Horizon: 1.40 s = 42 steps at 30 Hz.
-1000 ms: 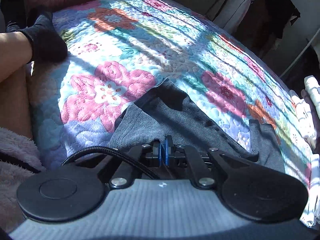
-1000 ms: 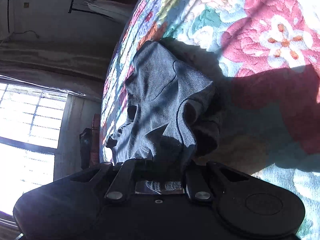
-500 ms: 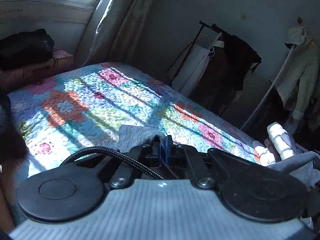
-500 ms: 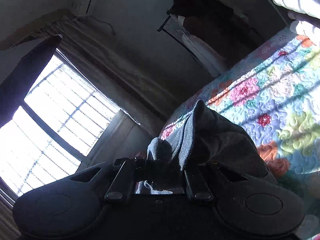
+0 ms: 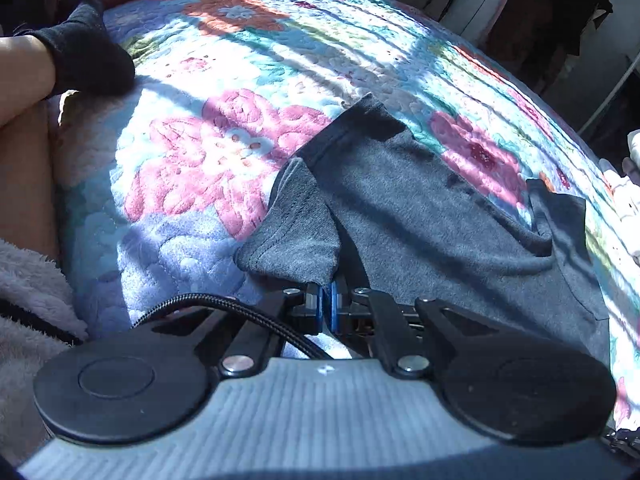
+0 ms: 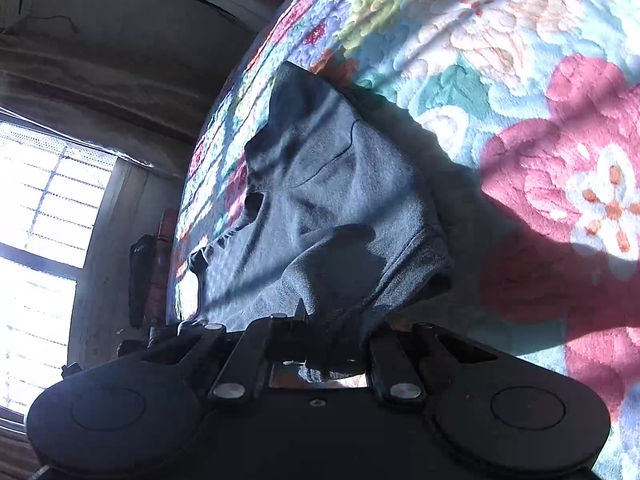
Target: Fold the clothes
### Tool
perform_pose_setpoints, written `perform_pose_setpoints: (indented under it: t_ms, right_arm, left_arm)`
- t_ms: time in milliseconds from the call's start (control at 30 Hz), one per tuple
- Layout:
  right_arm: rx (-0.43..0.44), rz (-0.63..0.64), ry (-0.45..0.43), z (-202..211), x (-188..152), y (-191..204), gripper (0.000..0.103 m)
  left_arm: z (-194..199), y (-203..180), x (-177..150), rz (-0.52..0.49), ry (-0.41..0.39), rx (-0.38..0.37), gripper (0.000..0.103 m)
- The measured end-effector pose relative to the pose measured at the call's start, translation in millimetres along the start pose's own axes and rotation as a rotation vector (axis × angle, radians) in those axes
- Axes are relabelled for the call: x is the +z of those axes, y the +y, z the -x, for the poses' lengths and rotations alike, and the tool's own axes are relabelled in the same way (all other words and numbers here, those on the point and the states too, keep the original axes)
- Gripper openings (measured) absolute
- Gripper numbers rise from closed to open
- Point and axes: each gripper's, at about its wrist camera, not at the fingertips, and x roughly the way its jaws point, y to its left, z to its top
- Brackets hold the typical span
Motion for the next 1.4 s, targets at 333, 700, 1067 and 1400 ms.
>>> perform_pose_setpoints:
  t_ms: [333, 700, 1067, 1400]
  right_arm:
    - [0.09, -0.008, -0.095, 16.6, -12.0, 22.7, 0.009]
    - [-0.338, 0.285, -0.11, 22.7, -23.0, 40.4, 0.021]
    - [-0.239, 0.275, -0.019, 86.5, -69.5, 73.2, 0.024]
    - [-0.344, 0.633, -0.02, 44.8, -113.5, 141.4, 0.056]
  left_arm:
    - [26.5, 1.9, 1.6, 0.018, -0.069, -0.063, 0.003]
    - [6.8, 12.2, -6.8, 0.037, 0.064, -0.011, 0.006]
    - [48.3, -11.4, -5.6, -0.216, 0.063, 0.091, 0.013]
    - [39.1, 7.8, -12.0, -0.157, 0.08, 0.015, 0.04]
